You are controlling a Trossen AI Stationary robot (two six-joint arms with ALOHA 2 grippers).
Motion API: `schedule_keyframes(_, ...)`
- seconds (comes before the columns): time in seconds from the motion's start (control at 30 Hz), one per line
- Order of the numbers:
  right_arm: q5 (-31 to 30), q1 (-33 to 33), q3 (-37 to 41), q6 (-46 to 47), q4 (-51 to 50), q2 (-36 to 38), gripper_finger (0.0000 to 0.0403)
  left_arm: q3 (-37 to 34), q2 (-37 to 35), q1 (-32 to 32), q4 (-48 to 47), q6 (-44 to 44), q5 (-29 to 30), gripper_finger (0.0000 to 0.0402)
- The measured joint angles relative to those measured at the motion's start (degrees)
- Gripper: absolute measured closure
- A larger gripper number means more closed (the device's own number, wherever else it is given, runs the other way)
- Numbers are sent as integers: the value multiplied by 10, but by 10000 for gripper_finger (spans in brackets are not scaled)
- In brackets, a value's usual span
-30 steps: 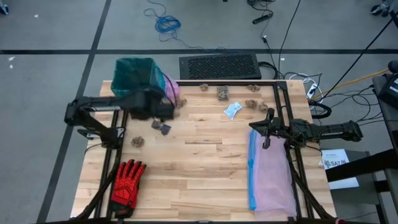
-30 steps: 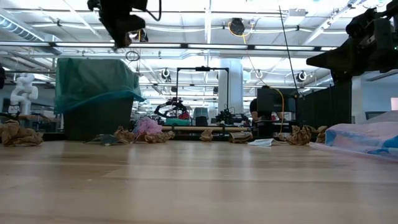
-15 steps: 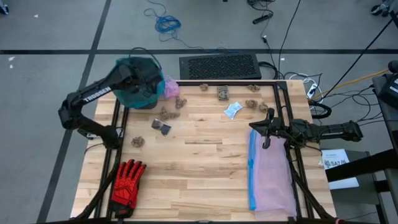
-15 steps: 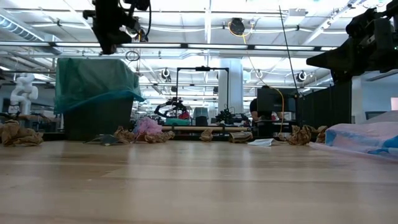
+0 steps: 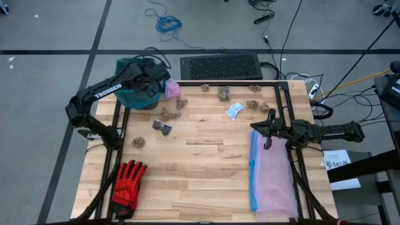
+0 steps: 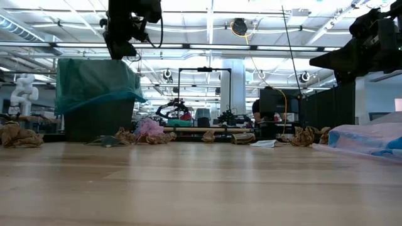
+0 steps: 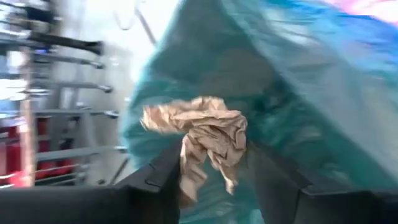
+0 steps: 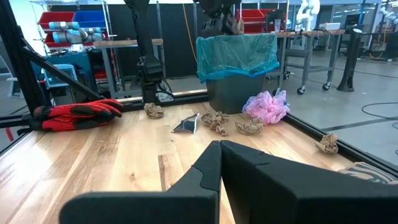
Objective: Place trash/remove bag and relplace
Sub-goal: Put the brown napkin in the trash bin
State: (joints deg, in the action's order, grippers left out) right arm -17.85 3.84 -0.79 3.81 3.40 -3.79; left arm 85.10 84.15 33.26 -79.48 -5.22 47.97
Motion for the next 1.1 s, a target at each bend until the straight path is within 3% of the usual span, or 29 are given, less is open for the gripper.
schedule_keyframes(0.33, 0, 0, 0, 0, 0, 0, 403, 8, -3, 0, -23, -5, 17, 224)
schedule_keyframes(0.57, 0, 0, 0, 0, 0, 0, 403, 8, -3, 6, -53, -4, -127, 224)
schedule_keyframes(0.7, 0, 0, 0, 0, 0, 0, 403, 9, -3, 12, -66, 9, -174, 224)
schedule_keyframes(0.83, 0, 0, 0, 0, 0, 0, 403, 9, -3, 13, -73, 27, -153, 224)
schedule_keyframes(1.0, 0, 0, 0, 0, 0, 0, 403, 31, -3, 13, -72, 31, -69, 224)
schedule_keyframes(1.1, 0, 0, 0, 0, 0, 0, 403, 53, -3, 13, -72, 30, -65, 224)
